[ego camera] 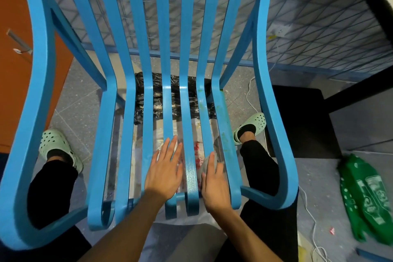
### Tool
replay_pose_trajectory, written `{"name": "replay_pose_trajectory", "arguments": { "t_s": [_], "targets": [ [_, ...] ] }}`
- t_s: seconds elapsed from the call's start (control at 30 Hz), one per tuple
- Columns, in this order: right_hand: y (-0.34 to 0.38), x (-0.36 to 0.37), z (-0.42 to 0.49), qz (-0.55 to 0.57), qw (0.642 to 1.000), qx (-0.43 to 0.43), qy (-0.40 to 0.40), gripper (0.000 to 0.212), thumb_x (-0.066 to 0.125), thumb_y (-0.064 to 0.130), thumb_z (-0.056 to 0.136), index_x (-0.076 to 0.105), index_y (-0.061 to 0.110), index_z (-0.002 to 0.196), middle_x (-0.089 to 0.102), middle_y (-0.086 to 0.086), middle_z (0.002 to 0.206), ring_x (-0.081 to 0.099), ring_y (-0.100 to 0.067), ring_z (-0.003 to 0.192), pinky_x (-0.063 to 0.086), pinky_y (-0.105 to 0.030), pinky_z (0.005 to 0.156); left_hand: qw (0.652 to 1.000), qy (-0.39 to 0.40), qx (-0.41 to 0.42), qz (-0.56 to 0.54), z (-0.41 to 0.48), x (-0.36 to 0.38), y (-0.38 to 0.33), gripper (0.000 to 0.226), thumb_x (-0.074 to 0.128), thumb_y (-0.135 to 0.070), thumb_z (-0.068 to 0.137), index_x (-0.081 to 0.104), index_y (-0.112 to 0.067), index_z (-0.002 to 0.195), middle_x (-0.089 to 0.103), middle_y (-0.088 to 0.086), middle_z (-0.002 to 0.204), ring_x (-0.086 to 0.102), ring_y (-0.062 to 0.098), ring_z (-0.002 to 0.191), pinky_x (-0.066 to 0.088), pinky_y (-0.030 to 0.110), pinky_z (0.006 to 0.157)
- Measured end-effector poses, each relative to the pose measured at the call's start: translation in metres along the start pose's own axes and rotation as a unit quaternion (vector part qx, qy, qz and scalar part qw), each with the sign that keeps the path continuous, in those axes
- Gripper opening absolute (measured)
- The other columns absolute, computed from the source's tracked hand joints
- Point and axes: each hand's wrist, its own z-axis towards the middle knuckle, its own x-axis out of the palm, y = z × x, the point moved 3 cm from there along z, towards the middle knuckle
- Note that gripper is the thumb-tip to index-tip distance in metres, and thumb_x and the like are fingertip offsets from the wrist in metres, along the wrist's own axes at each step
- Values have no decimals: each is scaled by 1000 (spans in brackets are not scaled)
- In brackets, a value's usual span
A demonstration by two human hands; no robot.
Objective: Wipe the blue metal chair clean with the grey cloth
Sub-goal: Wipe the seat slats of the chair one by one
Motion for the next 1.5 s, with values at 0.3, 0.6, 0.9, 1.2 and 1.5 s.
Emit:
{"name": "replay_pose_trajectory", "arguments": {
  "t_s": [0.3, 0.6, 0.9, 1.2, 1.5],
  "targets": [
    [25, -13, 88, -20, 1000, -16, -12, 74, 43, 18, 102, -7, 12, 155, 35, -17, 139, 59, -25, 99, 51, -34, 81, 994, -86, 42, -47, -7, 1, 2, 58, 41, -30, 101, 27, -15, 155, 20, 6, 163, 13, 24, 153, 14, 40, 123],
    [34, -25, 155, 130, 991, -18, -6, 67, 38, 24, 104, -3, 14, 156, 35, -14, 145, 52, -27, 112, 45, -36, 88, 990, -103, 26, -93, -2, 4, 1, 55, 46, -19, 94, 41, -14, 148, 34, 4, 157, 30, 25, 147, 29, 42, 117],
    [11, -16, 68, 248, 969, 11, -11, 53, 35, 29, 106, 18, 28, 156, 39, -2, 151, 45, -14, 131, 35, -28, 111, 983, -139, 58, -103, -7, 8, 6, 59, 51, -19, 92, 40, -14, 150, 30, 6, 160, 20, 24, 151, 27, 43, 120],
    [-25, -32, 55, 183, 983, -3, -12, 43, 52, 8, 97, 54, 19, 138, 66, 4, 114, 57, -3, 97, 46, -18, 96, 987, -146, 48, -53, -10, 13, 4, 58, 46, -27, 97, 35, -16, 153, 26, 5, 162, 18, 24, 152, 30, 46, 119],
    [36, -121, 188, 270, 953, -77, -119, 37, 60, 2, 92, 63, 15, 127, 65, 8, 115, 63, -3, 94, 49, -5, 84, 982, -169, 57, -59, -1, 17, 2, 45, 51, -28, 102, 51, -9, 142, 42, 10, 151, 32, 29, 145, 35, 48, 114]
  ]
}}
